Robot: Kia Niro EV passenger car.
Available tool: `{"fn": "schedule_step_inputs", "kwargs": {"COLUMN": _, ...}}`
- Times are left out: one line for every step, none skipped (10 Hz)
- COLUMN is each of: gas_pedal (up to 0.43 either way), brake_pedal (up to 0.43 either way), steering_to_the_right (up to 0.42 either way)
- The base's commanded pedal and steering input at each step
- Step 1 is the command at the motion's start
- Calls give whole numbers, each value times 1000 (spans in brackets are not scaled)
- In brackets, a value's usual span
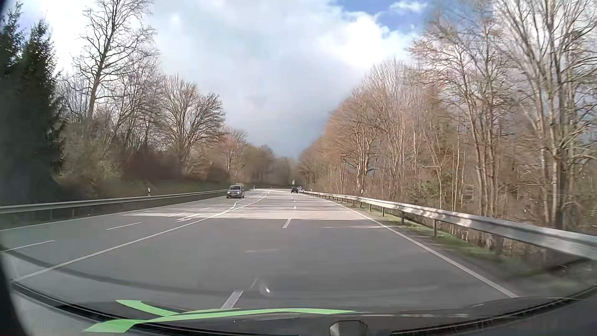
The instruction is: Follow the waypoints while adhering to traffic rules and regulations
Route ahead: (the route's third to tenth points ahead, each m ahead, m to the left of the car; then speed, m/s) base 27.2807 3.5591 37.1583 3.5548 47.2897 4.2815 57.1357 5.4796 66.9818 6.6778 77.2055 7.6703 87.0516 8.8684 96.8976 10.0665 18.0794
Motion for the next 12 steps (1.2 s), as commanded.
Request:
{"fn": "schedule_step_inputs", "kwargs": {"gas_pedal": 150, "brake_pedal": 0, "steering_to_the_right": -13}}
{"fn": "schedule_step_inputs", "kwargs": {"gas_pedal": 150, "brake_pedal": 0, "steering_to_the_right": -13}}
{"fn": "schedule_step_inputs", "kwargs": {"gas_pedal": 150, "brake_pedal": 0, "steering_to_the_right": -13}}
{"fn": "schedule_step_inputs", "kwargs": {"gas_pedal": 150, "brake_pedal": 0, "steering_to_the_right": -12}}
{"fn": "schedule_step_inputs", "kwargs": {"gas_pedal": 150, "brake_pedal": 0, "steering_to_the_right": -12}}
{"fn": "schedule_step_inputs", "kwargs": {"gas_pedal": 150, "brake_pedal": 0, "steering_to_the_right": -12}}
{"fn": "schedule_step_inputs", "kwargs": {"gas_pedal": 150, "brake_pedal": 0, "steering_to_the_right": -11}}
{"fn": "schedule_step_inputs", "kwargs": {"gas_pedal": 150, "brake_pedal": 0, "steering_to_the_right": -11}}
{"fn": "schedule_step_inputs", "kwargs": {"gas_pedal": 150, "brake_pedal": 0, "steering_to_the_right": -11}}
{"fn": "schedule_step_inputs", "kwargs": {"gas_pedal": 150, "brake_pedal": 0, "steering_to_the_right": -11}}
{"fn": "schedule_step_inputs", "kwargs": {"gas_pedal": 150, "brake_pedal": 0, "steering_to_the_right": -11}}
{"fn": "schedule_step_inputs", "kwargs": {"gas_pedal": 150, "brake_pedal": 0, "steering_to_the_right": -11}}
